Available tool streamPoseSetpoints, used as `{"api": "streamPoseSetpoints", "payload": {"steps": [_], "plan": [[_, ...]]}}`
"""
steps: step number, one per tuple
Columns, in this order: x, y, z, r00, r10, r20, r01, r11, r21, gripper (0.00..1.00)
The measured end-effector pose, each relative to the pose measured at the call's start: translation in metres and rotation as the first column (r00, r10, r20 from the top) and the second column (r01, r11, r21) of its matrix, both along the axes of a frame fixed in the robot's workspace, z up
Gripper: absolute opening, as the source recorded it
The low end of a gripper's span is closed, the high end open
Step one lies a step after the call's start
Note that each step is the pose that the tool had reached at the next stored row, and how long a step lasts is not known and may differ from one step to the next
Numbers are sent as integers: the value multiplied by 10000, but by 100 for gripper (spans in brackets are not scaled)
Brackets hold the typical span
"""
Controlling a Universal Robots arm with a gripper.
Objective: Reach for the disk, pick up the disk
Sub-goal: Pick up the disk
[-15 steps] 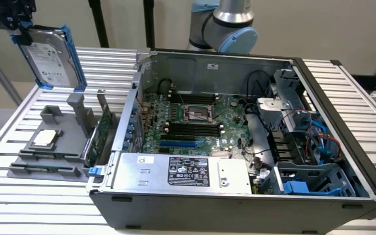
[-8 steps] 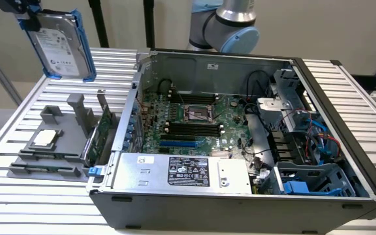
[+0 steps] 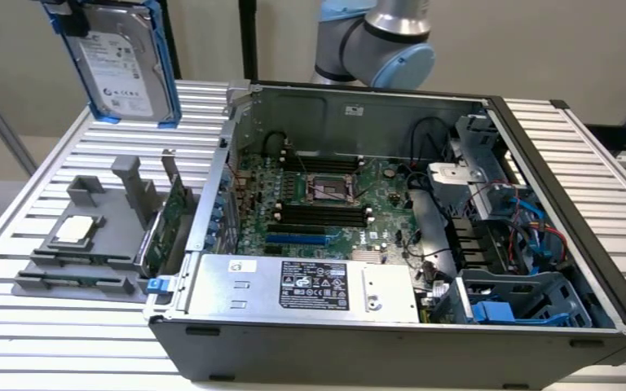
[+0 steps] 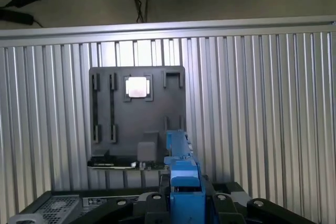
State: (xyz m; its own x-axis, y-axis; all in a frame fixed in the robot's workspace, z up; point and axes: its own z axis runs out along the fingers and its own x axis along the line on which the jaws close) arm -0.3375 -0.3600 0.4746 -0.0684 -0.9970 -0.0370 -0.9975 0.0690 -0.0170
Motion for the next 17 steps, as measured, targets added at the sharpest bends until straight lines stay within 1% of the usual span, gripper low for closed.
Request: {"api": "streamPoseSetpoints", "payload": {"steps": [9,17], "plan": [[408,-137,90,10000,-1,-51,1,10000,0,33],[771,-246,182,9999,-1,-109,1,10000,0,33]]}}
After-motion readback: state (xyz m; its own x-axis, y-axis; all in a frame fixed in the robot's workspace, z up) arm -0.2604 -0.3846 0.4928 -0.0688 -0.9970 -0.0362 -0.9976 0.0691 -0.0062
